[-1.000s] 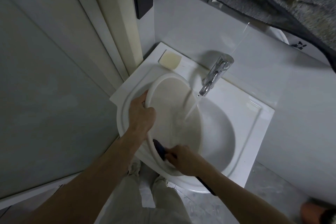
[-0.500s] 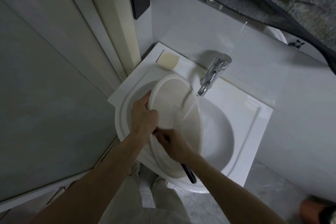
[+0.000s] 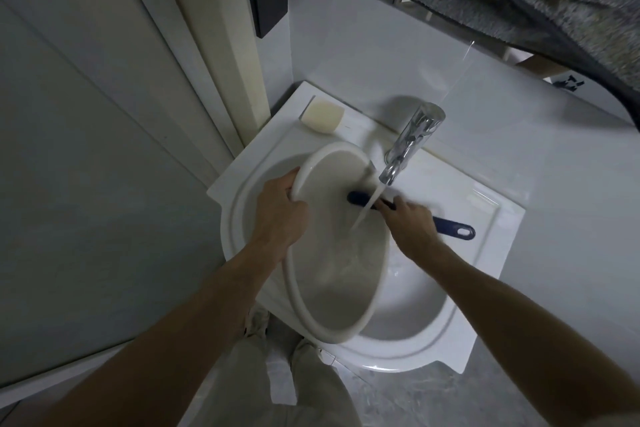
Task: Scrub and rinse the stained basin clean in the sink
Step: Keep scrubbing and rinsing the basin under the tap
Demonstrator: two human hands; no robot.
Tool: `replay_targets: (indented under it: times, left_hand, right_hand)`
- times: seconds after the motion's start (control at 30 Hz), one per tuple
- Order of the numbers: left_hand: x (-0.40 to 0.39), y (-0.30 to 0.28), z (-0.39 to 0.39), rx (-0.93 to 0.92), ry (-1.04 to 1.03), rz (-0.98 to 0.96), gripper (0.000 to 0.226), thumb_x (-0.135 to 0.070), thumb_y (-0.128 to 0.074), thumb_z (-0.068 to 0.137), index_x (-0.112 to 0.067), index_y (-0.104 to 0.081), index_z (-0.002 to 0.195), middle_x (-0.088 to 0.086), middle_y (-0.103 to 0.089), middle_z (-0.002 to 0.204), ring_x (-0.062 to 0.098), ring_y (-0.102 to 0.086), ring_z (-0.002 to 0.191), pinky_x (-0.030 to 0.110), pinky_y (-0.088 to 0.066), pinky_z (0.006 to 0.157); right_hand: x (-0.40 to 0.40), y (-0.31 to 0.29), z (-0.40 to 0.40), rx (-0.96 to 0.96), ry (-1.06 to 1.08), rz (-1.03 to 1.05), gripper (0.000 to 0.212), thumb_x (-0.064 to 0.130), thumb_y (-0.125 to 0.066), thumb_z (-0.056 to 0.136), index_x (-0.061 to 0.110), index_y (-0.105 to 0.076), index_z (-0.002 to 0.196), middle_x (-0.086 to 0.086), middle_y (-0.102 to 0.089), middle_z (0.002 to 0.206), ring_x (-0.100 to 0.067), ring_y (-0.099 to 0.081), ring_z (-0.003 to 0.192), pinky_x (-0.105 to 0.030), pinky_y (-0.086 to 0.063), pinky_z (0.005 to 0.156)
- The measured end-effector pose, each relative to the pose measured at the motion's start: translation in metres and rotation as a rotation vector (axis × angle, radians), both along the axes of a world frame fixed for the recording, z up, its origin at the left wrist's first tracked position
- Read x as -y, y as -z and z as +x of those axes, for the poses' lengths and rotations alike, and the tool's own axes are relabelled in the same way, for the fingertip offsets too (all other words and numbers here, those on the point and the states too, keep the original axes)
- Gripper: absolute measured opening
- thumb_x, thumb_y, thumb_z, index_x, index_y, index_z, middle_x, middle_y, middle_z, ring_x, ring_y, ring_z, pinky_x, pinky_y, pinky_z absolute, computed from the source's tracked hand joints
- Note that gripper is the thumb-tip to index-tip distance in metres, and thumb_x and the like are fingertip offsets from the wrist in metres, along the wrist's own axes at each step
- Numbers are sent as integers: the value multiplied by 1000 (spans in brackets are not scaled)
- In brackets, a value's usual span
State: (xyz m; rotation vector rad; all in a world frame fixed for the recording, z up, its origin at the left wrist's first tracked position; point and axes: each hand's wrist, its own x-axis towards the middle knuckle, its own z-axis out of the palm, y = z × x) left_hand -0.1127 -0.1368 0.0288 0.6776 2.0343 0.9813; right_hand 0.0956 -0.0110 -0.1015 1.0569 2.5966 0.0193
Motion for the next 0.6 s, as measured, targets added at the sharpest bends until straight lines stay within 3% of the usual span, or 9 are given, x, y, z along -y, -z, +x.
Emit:
replay_targets:
  times: [0.13, 0.27, 0.33, 0.4, 0.47, 0.6]
  left_hand:
    - [-4, -1, -5, -10, -30, -18, 42, 10, -49, 84, -26, -68, 96, -4, -63, 76, 7, -58, 68, 22, -45, 54]
    - [-4, 1, -5, 1, -47, -11, 48, 12, -46, 80, -29, -68, 92, -2, -64, 74, 14, -59, 68, 23, -49, 55]
    - [-5, 3, -3, 6, -33, -5, 49, 12, -45, 79, -26, -71, 97, 0, -65, 77, 14, -59, 69, 24, -49, 56]
    - [-5, 5, -1, 11, -22, 4, 51, 12, -46, 79, -19, -73, 108, -2, -66, 81, 10, -60, 73, 22, -48, 60]
    - [-5, 6, 1, 7, -13, 8, 54, 11, -47, 80, -18, -72, 118, -2, -68, 89, 10, -62, 80, 26, -51, 69]
    - [-1, 5, 6, -22, 4, 23, 62, 9, -48, 79, -19, -66, 132, 4, -70, 112, 21, -65, 103, 39, -57, 92]
  right_hand:
    - [7, 2, 10, 94, -31, -35, 76, 10, -59, 90, 26, -23, 155, -7, -59, 102, -29, -65, 72, -34, -38, 54]
    - [39, 13, 16, 101, 63, -431, 49, 34, -40, 101, 50, -32, 146, -5, -64, 99, -29, -65, 83, -35, -47, 68]
    - [56, 11, 8, 104, 74, -681, 36, 39, -45, 99, 37, -54, 134, -4, -66, 98, -25, -63, 85, -30, -44, 71]
    - [67, 11, 0, 97, 56, -866, 30, 34, -54, 98, 22, -65, 123, -1, -67, 102, -23, -61, 90, -26, -39, 75]
    - [64, 14, -3, 88, 60, -847, 31, 34, -55, 97, 23, -65, 125, -2, -68, 108, -24, -62, 94, -26, -40, 76]
    - [36, 15, 5, 26, 177, -395, 34, 34, -41, 101, 37, -50, 134, -3, -64, 96, -28, -64, 80, -31, -44, 64]
